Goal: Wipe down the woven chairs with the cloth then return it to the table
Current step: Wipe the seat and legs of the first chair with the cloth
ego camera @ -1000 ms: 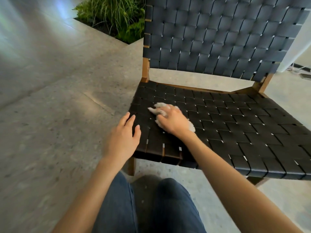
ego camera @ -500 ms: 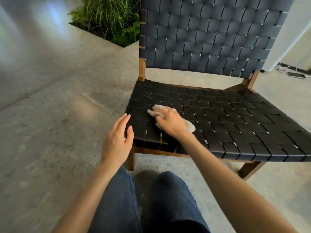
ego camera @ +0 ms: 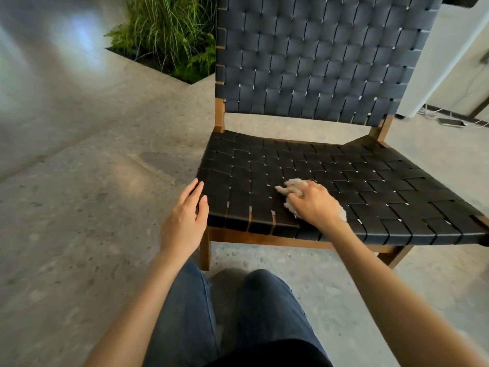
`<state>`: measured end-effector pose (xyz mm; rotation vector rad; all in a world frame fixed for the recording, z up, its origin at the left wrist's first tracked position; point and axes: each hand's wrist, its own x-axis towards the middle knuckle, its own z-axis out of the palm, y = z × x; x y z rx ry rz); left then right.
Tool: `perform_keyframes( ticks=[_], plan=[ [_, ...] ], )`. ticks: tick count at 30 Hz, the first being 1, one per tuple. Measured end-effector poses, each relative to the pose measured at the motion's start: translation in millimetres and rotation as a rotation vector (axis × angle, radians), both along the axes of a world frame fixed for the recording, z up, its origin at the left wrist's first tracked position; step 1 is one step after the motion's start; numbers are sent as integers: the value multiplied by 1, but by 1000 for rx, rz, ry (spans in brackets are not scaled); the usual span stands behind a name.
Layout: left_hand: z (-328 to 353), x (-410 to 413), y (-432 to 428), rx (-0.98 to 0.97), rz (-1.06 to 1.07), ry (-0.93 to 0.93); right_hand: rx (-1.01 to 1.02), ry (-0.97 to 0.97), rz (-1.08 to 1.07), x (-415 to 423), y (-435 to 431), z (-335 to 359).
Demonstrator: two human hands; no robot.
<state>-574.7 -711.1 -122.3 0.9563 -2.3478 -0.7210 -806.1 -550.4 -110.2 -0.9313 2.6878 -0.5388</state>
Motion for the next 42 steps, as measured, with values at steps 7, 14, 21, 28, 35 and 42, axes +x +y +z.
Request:
perform_keyframes(
  ticks=[7, 14, 21, 28, 35, 42],
  plan=[
    [-6, -1, -2, 50, -11, 59, -163, 40, 107, 35, -14, 4],
    [-6, 4, -4, 95, -79, 140, -369, -30, 245, 121, -118, 9],
    [-4, 5, -6, 91, -84, 6, -268, 17, 265, 91, -74, 1],
    [12, -13, 18, -335, -77, -387, -117, 177, 85, 31, 25, 0],
    [5, -70, 86, -209, -344, -466, 14, 311, -250, -42, 135, 17],
    [-1, -74, 97, -353, -334, -454, -148, 289, -143, -10, 106, 3]
  ],
)
